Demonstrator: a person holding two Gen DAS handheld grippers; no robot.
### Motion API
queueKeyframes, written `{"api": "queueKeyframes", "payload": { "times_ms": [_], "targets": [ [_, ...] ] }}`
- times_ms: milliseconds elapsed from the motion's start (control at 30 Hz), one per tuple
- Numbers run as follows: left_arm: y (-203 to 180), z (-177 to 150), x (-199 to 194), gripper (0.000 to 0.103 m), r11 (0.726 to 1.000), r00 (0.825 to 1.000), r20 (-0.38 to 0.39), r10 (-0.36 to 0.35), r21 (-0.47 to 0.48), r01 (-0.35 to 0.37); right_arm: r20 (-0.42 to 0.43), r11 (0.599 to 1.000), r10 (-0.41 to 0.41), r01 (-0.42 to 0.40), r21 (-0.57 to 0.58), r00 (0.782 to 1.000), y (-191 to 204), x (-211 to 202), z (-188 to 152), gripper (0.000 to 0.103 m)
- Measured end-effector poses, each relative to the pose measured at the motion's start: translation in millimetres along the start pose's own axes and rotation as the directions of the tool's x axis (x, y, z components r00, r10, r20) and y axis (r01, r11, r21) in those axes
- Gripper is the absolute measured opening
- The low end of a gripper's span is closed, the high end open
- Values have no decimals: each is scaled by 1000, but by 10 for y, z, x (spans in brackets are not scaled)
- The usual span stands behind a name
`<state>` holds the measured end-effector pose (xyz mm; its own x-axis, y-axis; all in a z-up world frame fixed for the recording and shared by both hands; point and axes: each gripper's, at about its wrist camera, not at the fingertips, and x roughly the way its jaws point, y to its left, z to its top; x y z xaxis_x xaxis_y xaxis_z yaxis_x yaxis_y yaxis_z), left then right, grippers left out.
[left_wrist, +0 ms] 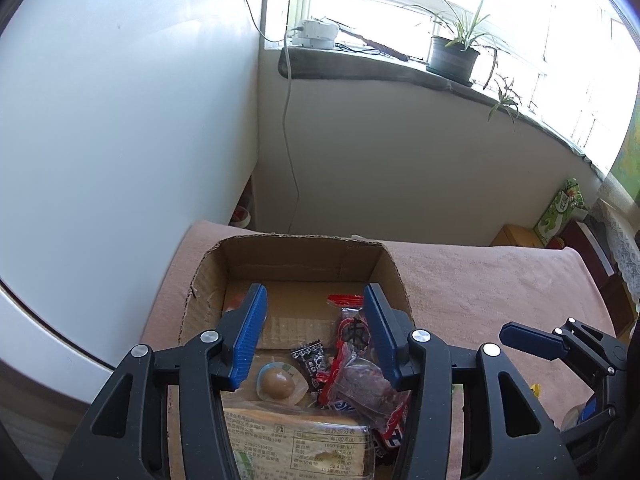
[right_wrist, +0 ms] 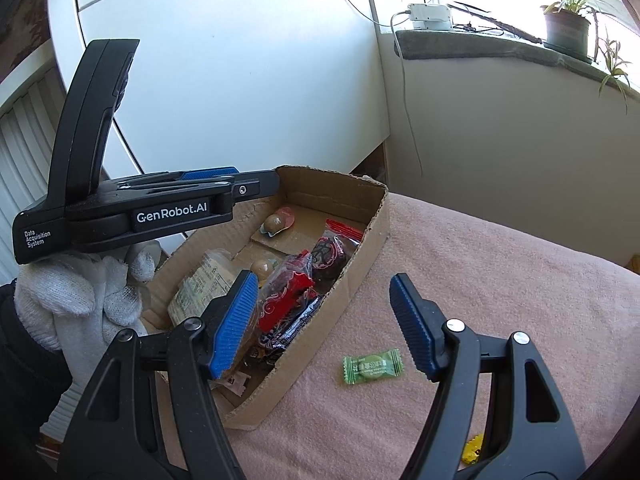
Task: Organize snacks
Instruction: 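Move both grippers from the box to the green and yellow candies, then grasp the yellow-wrapped candy with the right gripper while the left lowers to the green candy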
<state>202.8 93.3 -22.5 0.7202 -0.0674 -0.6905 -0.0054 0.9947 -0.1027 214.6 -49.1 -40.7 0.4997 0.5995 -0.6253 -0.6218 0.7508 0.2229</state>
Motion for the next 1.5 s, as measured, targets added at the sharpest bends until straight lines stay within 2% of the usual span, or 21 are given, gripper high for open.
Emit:
{"api": "queueKeyframes", "payload": {
  "times_ms": [367,500,600,667,800,867,967,1033,1133,1267,1433,1500],
  "targets": [
    [-577,-108,-112,49,992,996,-10,-85,98,85,-4,996,-51,51,68,999,-622,-333,-133,71],
    [-840,-194,-83,49,981,990,-52,-130,141,136,-25,997,-48,49,62,999,-785,-457,-264,71],
    [-1019,-288,9,49,972,980,-112,-166,146,182,-45,997,-57,60,55,997,-889,-514,-401,71],
    [-1108,-343,94,49,967,966,-162,-201,124,222,-67,996,-60,64,59,996,-966,-514,-499,71],
    [-1241,-417,282,49,964,942,-247,-229,78,255,-96,995,-65,72,72,993,-1106,-526,-651,71],
    [-1312,-441,366,49,966,935,-279,-219,76,249,-102,994,-58,67,84,993,-1176,-554,-705,71],
    [-1397,-495,476,43,971,926,-323,-196,67,228,-99,992,-47,58,112,994,-1301,-621,-784,70],
    [-1438,-535,553,38,976,920,-351,-177,61,211,-97,991,-32,45,129,995,-1365,-660,-835,63],
    [-1476,-568,660,37,984,919,-377,-118,81,160,-109,989,0,16,144,994,-1438,-666,-904,53],
    [-1468,-575,779,37,993,923,-385,-28,99,72,-121,990,11,6,141,993,-1445,-657,-969,53],
    [-1550,-668,878,37,989,900,-433,39,144,26,-124,991,18,-2,131,992,-1433,-680,-1038,53],
    [-1541,-678,883,37,991,902,-428,49,136,10,-120,991,26,-10,130,992,-1427,-678,-1034,52]
  ]
}}
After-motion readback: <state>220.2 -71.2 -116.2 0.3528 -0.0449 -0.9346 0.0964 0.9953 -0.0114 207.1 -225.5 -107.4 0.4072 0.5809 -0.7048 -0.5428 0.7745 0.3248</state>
